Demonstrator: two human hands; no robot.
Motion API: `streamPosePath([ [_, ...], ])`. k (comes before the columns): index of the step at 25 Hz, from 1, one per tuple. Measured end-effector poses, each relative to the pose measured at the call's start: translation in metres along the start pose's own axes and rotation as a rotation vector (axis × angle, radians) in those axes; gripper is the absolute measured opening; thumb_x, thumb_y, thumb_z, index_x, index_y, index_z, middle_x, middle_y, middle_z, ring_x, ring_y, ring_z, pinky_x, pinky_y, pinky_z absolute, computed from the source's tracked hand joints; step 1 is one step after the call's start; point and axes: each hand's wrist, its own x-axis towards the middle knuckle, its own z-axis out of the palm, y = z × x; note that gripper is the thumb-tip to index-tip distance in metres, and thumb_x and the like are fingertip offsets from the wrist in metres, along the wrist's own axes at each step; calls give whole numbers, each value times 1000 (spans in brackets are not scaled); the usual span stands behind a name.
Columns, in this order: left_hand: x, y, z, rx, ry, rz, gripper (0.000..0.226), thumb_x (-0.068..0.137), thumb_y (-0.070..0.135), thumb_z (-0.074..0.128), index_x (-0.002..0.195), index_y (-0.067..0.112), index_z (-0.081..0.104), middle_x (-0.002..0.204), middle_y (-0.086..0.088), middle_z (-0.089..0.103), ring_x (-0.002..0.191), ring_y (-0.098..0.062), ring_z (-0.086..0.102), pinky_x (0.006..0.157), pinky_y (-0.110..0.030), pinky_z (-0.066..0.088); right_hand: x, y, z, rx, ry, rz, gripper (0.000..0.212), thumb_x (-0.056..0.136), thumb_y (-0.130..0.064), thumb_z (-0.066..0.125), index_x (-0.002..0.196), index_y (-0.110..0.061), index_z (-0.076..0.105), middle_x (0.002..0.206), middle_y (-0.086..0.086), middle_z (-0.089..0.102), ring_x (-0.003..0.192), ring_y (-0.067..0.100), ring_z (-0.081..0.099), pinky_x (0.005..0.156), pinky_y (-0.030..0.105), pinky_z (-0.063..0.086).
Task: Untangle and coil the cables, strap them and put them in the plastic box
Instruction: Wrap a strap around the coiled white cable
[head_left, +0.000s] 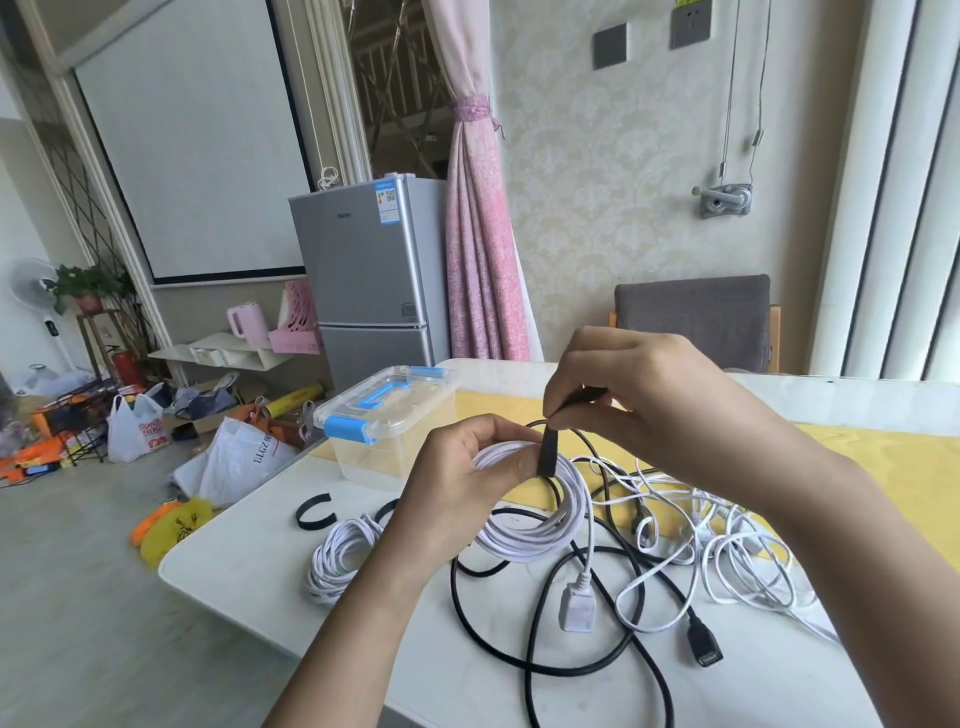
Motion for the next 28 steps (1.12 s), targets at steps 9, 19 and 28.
streamPosePath([
  [9,-2,-2,7,72,-44,143,15,83,20,59,93,10,65,85,5,73,81,-9,66,76,-19,49,1,16,16,416,10,530,13,81,-6,70,73,-16,68,58,-3,67,51,2,59,53,16,47],
  [19,-1,-13,14,4,123,203,24,65,41,63,77,20,59,73,-3,68,68,-13,60,66,-22,48,6,13,30,581,-23,646,17,80,-2,70,68,-14,67,55,-3,63,47,6,57,50,16,44],
  [28,-10,-4,5,40,-28,194,32,79,28,64,110,24,70,97,9,74,91,-4,66,82,-12,45,4,20,37,885,-61,711,16,86,3,60,74,-7,64,61,5,61,52,13,49,48,16,38],
])
